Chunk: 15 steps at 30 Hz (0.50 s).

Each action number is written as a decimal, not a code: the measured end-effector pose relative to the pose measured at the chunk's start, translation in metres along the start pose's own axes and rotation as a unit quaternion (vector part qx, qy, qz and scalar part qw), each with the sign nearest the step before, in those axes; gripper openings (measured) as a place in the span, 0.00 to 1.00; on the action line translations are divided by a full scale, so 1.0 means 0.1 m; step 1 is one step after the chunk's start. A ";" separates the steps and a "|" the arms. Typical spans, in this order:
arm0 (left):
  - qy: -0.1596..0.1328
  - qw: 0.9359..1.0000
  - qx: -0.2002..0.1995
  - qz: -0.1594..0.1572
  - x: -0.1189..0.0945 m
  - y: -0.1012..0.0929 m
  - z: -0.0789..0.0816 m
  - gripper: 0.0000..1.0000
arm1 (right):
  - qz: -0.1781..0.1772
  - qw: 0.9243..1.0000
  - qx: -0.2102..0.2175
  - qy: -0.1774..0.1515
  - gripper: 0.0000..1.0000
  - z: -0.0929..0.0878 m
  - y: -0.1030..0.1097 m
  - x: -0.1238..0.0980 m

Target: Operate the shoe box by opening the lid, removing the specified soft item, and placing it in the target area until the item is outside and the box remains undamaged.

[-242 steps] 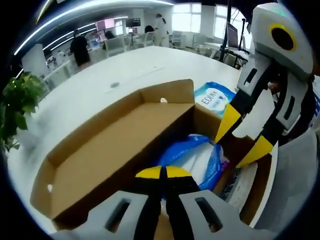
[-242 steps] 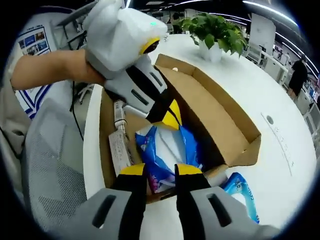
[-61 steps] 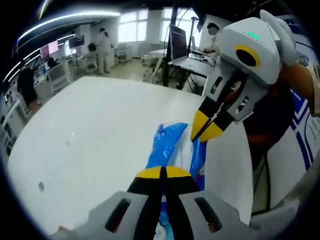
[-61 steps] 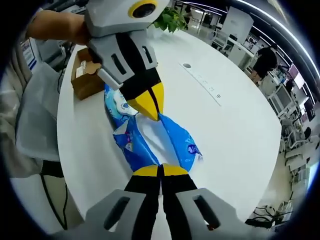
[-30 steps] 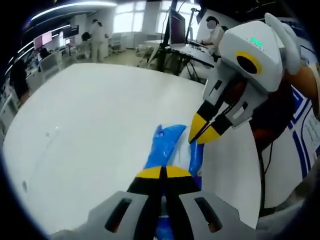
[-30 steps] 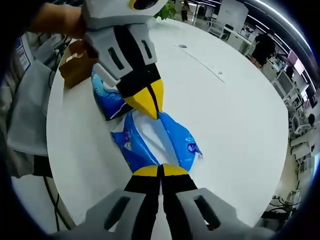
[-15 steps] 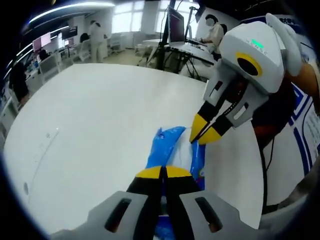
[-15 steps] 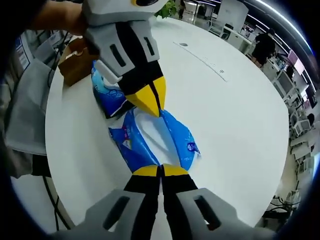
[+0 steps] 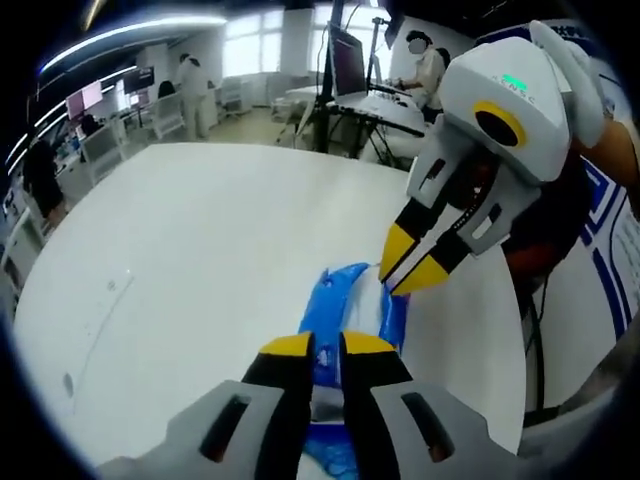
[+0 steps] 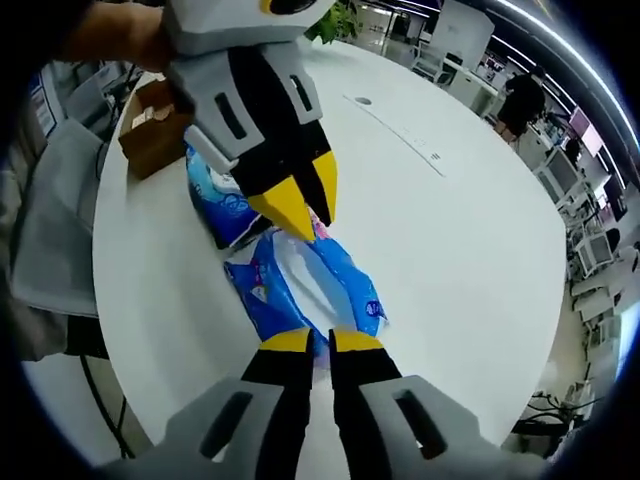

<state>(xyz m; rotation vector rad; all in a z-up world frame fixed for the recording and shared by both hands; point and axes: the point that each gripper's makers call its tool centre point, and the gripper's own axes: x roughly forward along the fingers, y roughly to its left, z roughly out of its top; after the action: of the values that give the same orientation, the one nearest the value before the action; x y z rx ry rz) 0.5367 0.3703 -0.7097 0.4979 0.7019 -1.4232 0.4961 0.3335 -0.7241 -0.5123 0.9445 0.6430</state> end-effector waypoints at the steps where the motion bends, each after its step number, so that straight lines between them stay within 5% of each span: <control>1: -0.002 1.000 -0.001 0.001 -0.03 0.00 0.01 0.08 | -0.002 1.000 0.001 -0.002 0.05 0.02 0.00 -0.02; 15: -0.009 1.000 0.002 0.021 -0.60 -0.13 -0.01 0.21 | -0.023 1.000 0.001 -0.015 0.15 0.28 0.20 -0.37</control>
<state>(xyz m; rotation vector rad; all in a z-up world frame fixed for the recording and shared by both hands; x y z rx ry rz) 0.5232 0.4121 -0.6672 0.4999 0.6705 -1.3889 0.4825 0.3558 -0.6803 -0.5201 0.9032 0.6056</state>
